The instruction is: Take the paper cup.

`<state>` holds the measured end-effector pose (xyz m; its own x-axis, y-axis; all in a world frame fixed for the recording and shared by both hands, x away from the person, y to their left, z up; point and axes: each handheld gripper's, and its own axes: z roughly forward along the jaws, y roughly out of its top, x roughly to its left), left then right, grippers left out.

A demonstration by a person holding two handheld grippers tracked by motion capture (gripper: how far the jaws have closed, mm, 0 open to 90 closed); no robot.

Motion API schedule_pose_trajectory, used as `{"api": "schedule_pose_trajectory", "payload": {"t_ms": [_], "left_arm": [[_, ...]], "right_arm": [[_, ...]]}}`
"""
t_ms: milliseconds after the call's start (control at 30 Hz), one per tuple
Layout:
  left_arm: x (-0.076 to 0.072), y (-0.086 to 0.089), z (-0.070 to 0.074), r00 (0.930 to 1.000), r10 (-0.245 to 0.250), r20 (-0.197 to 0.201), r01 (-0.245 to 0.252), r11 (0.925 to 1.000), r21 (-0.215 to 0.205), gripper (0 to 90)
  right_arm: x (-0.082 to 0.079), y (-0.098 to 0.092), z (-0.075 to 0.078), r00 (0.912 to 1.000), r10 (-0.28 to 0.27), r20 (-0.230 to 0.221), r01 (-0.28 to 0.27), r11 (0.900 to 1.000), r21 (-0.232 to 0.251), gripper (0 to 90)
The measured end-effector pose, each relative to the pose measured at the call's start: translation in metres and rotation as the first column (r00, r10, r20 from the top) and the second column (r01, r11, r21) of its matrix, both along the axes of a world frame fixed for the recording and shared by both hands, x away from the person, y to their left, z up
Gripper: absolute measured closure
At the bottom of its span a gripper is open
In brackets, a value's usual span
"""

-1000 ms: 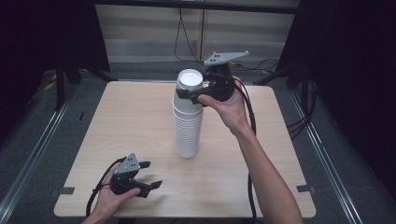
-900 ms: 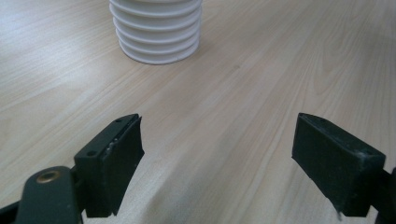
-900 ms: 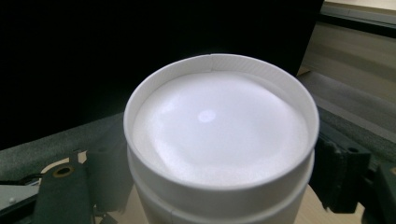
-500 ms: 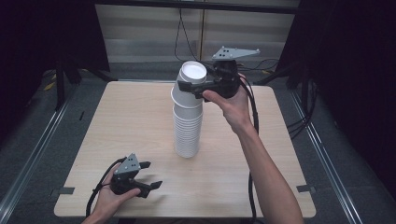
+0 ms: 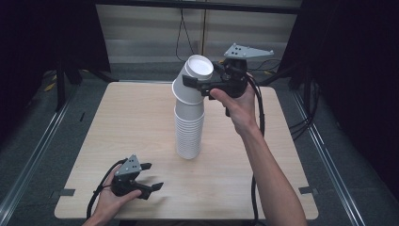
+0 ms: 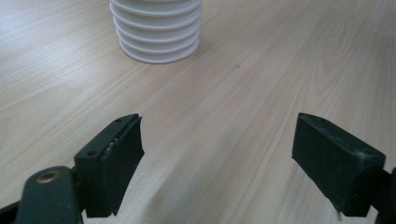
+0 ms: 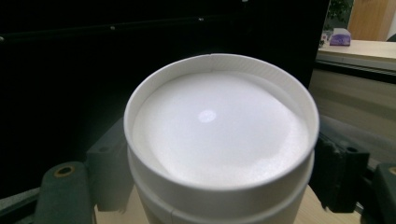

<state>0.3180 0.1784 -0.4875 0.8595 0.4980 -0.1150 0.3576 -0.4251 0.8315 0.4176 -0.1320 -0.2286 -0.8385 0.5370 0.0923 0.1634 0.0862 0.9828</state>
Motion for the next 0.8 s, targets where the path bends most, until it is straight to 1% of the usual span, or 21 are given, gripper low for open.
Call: {"api": "schedule_pose_trajectory", "payload": {"t_ms": [333, 400, 433, 500, 633, 800], "left_arm": [[0.0, 0.0, 0.0, 1.0, -0.001, -0.001, 0.001, 1.0, -0.001, 16.0], [0.0, 0.0, 0.0, 1.0, 0.001, 0.002, -0.001, 1.0, -0.005, 16.0], [0.0, 0.0, 0.0, 1.0, 0.003, 0.006, -0.003, 0.9999, -0.01, 16.0], [0.0, 0.001, 0.001, 0.9999, 0.007, 0.008, -0.007, 0.9998, -0.017, 16.0], [0.0, 0.001, 0.0, 0.9999, 0.011, 0.006, -0.011, 0.9998, -0.017, 15.9], [0.001, 0.001, 0.0, 0.9999, 0.012, 0.004, -0.012, 0.9997, -0.02, 15.8]], "right_arm": [[-0.005, -0.007, 0.003, 0.9998, 0.01, 0.016, -0.011, 0.997, 0.077, 21.4], [-0.007, -0.009, 0.004, 0.9996, 0.01, 0.028, -0.012, 0.997, 0.072, 21.5], [-0.008, -0.009, 0.005, 0.9996, 0.011, 0.025, -0.013, 0.997, 0.081, 21.5], [-0.009, -0.011, 0.005, 0.9995, 0.008, 0.029, -0.011, 0.997, 0.08, 21.5], [-0.011, -0.016, 0.005, 0.9995, 0.004, 0.032, -0.008, 0.994, 0.109, 21.5], [-0.014, -0.022, 0.004, 0.9995, 0.0, 0.031, -0.004, 0.993, 0.116, 21.6]]}}
